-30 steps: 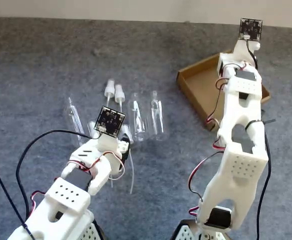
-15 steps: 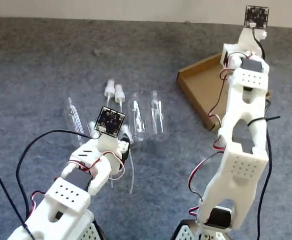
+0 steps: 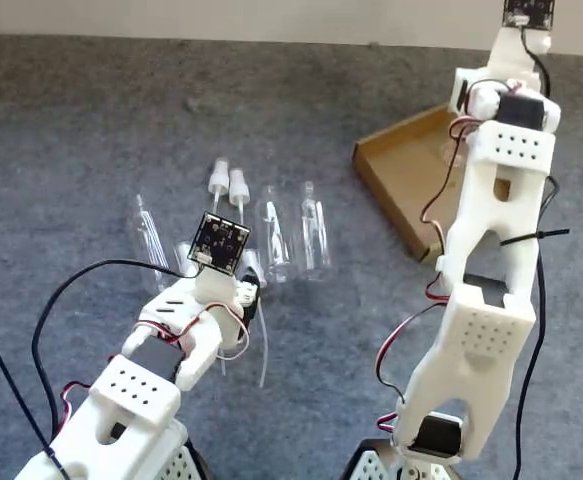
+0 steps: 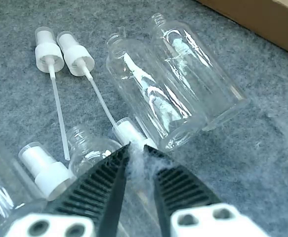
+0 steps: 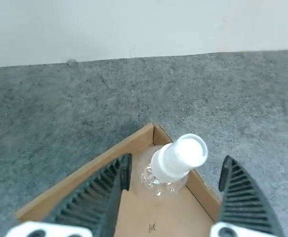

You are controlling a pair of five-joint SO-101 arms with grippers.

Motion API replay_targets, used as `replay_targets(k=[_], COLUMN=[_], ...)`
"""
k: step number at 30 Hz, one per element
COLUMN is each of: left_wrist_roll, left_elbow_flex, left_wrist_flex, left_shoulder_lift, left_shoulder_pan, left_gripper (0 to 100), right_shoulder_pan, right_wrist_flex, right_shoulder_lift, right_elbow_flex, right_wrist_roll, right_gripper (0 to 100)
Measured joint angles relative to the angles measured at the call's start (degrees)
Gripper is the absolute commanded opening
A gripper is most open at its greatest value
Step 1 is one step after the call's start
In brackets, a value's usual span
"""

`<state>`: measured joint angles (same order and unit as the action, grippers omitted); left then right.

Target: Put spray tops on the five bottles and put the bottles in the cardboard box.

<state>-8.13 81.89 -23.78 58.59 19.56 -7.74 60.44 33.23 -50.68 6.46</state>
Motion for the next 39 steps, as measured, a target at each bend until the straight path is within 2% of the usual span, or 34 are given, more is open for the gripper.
replay_targets(k=[6, 11, 16, 19, 25, 34, 39], left_wrist_roll=[0.0, 0.0, 0.0, 0.0, -0.1, -0.1, -0.1], left_elbow_flex=[0.0, -0.5, -7.4, -11.1, -12.1, -12.1, -12.1], left_wrist_flex=[0.0, -0.4, -11.0, -18.3, -20.2, -20.2, -20.2], left_shoulder_lift=[0.0, 0.0, 0.0, 0.0, 0.0, 0.0, 0.0], left_shoulder_pan=[-0.2, -4.5, -10.5, -14.2, -21.0, -21.6, -21.6], left_gripper=[1, 1, 1, 1, 1, 1, 1], right_shoulder_pan=[1.1, 4.8, 8.8, 11.0, 15.6, 22.8, 26.2], right_wrist_flex=[13.3, 26.1, 37.5, 39.6, 39.7, 39.7, 39.7], right_shoulder_lift=[0.0, 0.0, -0.1, -0.1, -1.3, -1.7, -11.1], right_elbow_flex=[-13.5, -26.0, -37.3, -41.6, -39.6, -24.0, -19.8], right_wrist_roll=[0.0, 0.0, 0.1, 0.1, 0.1, 0.1, 0.1], right_gripper=[26.0, 25.9, 25.9, 25.8, 25.7, 25.6, 25.6])
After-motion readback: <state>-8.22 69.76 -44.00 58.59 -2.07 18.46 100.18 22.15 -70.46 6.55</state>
